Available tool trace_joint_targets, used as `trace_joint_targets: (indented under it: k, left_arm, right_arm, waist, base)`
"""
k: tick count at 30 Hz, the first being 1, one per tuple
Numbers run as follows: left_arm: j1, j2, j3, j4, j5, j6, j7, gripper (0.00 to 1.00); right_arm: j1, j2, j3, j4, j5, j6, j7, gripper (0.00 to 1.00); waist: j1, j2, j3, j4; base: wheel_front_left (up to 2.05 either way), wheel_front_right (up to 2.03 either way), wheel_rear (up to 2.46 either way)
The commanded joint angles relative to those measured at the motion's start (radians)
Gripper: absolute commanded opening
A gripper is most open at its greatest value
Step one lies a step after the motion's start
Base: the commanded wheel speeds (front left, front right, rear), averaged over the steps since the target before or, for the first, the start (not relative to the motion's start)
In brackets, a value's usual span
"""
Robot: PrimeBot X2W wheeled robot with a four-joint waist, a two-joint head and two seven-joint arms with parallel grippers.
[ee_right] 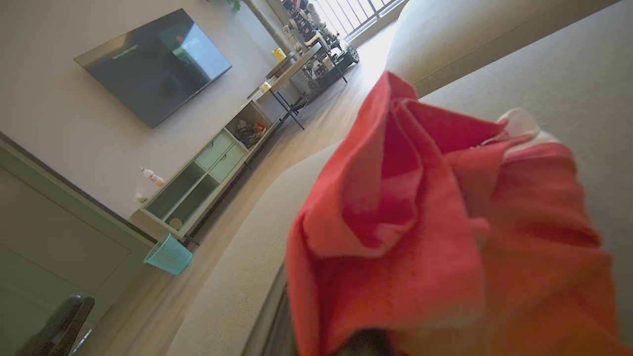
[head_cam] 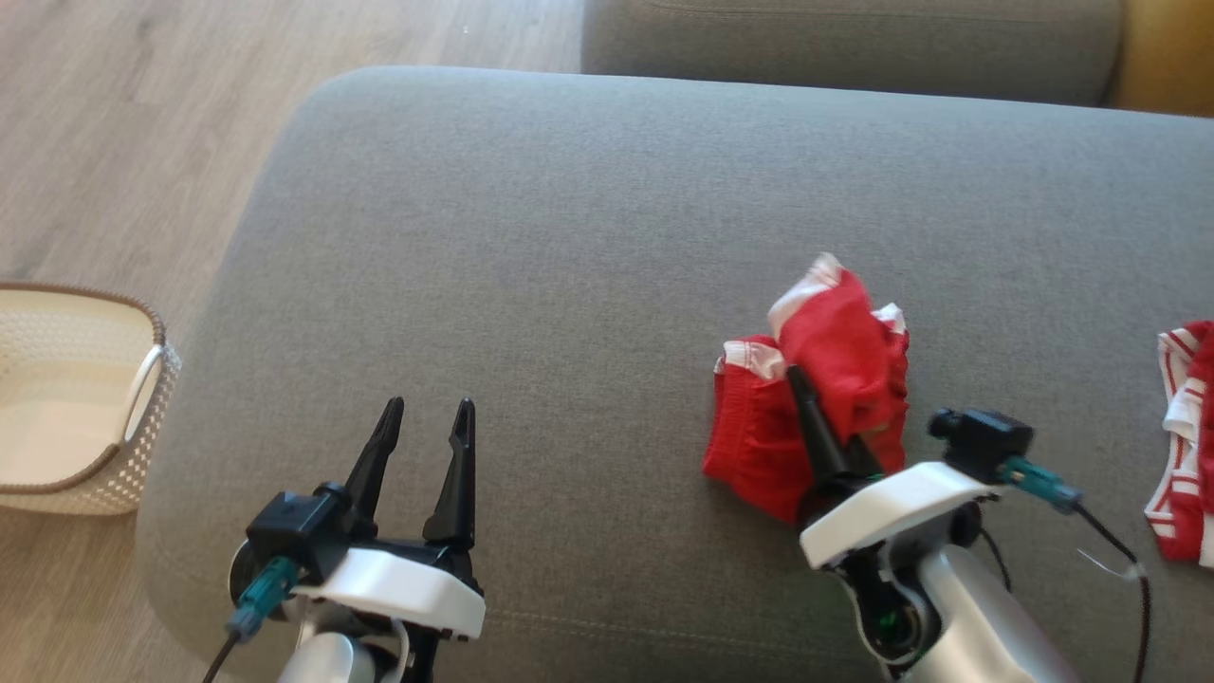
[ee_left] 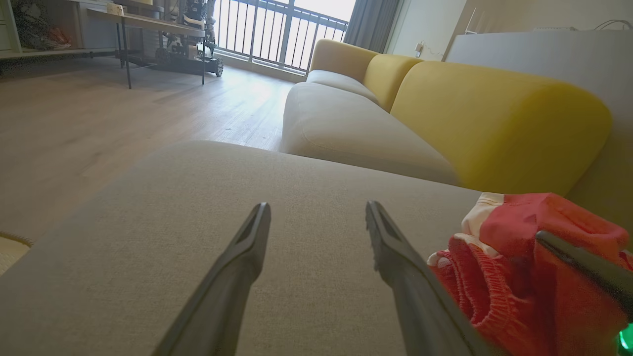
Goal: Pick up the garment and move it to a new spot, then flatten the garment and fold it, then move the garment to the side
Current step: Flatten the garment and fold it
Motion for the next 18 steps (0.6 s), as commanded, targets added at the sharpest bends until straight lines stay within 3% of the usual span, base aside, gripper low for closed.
trace_joint_targets:
  k: [1, 5, 6, 7, 18]
  left_arm:
    - [-0.027, 0.003, 0.026, -0.026, 0.003, -0.002, -0.006, 1.00]
    - [-0.022, 0.003, 0.030, -0.024, -0.002, 0.003, -0.006, 1.00]
    - [-0.019, 0.003, 0.033, -0.025, -0.005, 0.006, -0.006, 1.00]
    - [-0.016, 0.003, 0.035, -0.026, -0.005, 0.006, -0.006, 1.00]
    - [-0.009, 0.003, 0.044, -0.023, 0.001, 0.002, -0.006, 1.00]
  right_arm:
    - [-0.045, 0.003, 0.046, -0.014, -0.035, 0.000, -0.006, 0.00]
    - [-0.047, 0.003, 0.089, 0.031, -0.083, 0.000, -0.006, 0.00]
    - [-0.047, 0.003, 0.099, 0.037, -0.092, 0.000, -0.006, 0.30]
    - [-0.047, 0.003, 0.106, 0.046, -0.109, 0.000, -0.006, 1.00]
    - [-0.049, 0.003, 0.163, 0.028, -0.278, 0.000, -0.006, 1.00]
  waist:
    - [0.0000, 0.0000, 0.001, 0.009]
    - [0.0000, 0.0000, -0.001, 0.023]
    - [0.0000, 0.0000, 0.000, 0.025]
    - [0.0000, 0.0000, -0.001, 0.027]
    - [0.0000, 0.0000, -0.001, 0.024]
  base:
    - [0.00, 0.00, 0.00]
    - [0.00, 0.00, 0.00]
    - [0.00, 0.00, 0.00]
    - [0.00, 0.00, 0.00]
    - [0.00, 0.00, 0.00]
